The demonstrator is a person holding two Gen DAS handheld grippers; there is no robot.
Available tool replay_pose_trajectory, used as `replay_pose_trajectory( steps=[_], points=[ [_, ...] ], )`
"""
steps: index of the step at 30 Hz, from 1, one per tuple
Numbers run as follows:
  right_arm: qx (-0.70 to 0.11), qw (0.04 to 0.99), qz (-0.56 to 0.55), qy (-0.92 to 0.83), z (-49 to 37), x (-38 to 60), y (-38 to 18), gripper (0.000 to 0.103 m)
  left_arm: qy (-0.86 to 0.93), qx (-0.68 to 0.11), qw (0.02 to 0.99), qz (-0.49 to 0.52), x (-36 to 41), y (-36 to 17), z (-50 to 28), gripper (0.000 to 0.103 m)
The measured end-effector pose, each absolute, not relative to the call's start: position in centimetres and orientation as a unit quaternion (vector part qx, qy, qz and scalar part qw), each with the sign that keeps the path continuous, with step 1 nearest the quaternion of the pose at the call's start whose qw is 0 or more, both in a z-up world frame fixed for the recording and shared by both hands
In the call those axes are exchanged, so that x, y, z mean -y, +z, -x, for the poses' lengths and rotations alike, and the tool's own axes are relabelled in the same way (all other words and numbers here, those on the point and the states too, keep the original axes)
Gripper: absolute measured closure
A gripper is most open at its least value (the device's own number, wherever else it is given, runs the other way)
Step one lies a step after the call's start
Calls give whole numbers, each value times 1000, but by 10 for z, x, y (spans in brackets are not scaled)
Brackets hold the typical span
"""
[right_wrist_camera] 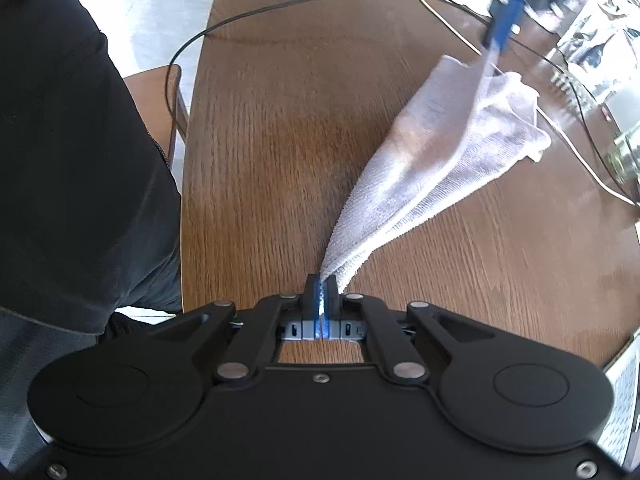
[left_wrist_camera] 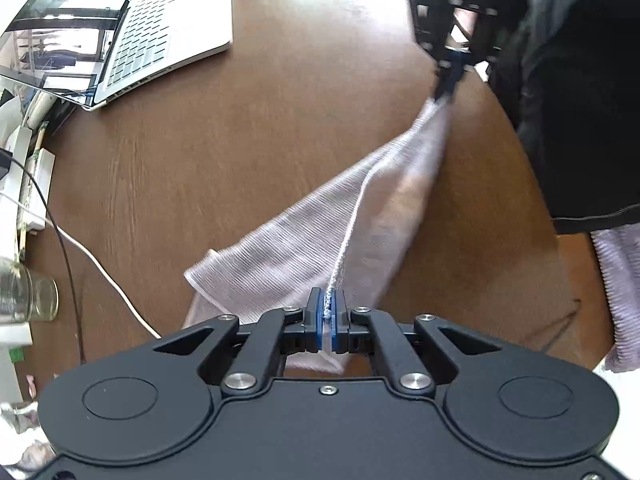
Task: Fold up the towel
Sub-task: 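Lay the towel flat and open both grippers, then grasp a towel corner with the left gripper while the right gripper pinches the opposite corner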
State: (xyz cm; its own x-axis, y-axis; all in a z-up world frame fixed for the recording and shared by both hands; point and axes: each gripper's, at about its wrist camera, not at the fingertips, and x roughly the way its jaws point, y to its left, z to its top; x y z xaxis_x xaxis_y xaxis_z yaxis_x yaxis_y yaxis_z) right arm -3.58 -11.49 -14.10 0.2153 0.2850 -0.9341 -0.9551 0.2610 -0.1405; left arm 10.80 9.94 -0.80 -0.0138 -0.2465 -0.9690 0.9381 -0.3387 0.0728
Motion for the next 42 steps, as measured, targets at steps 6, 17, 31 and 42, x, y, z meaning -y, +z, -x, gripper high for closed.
replay_pose_trajectory(
  steps=[6,17,31,42],
  points=[
    [-438,679,383,448,38,119,-143,58,-620,-332,496,-510,-125,9,-86,99],
    [-375,784,267,417,-15,90,-85,20,-589,-327,501,-543,-123,10,-61,98],
    [-439,770,261,382,16,119,-123,21,-533,-399,559,-494,-116,-109,-29,50],
    [-456,769,248,374,18,129,-128,21,-542,-451,546,-453,-115,-120,-60,46]
  ],
)
